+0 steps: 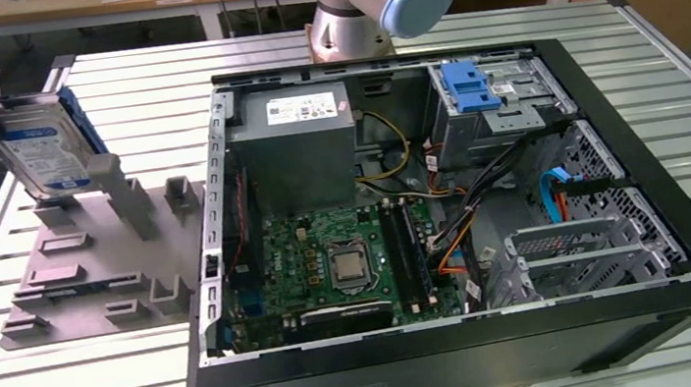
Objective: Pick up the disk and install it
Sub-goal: 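Pick up the disk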
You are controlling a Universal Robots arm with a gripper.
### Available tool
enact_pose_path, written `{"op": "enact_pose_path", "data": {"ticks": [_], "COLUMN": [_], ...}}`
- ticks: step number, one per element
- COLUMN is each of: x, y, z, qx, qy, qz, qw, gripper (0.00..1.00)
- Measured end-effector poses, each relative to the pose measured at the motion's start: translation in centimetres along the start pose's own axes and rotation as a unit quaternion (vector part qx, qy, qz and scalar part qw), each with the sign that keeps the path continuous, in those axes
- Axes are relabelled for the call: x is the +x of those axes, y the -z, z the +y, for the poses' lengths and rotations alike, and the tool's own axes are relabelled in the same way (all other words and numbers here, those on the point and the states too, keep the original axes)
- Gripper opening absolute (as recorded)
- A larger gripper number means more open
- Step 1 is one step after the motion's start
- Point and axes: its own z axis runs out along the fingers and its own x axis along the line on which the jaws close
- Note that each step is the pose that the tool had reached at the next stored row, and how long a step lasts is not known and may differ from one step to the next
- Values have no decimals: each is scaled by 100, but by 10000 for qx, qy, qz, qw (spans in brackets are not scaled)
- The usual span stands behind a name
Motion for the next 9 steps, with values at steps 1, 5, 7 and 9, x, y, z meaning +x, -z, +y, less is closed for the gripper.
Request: {"op": "enact_pose_path", "data": {"ticks": [1, 5, 7, 9], "x": [0, 0, -1, -1], "y": [4, 20, 58, 87], "z": [0, 0, 1, 2], "qx": [-1, -1, -1, 0], "qy": [0, 0, 0, 0], "qz": [1, 1, 1, 0], "qw": [10000, 10000, 10000, 10000], "gripper": [36, 36, 36, 36]}}
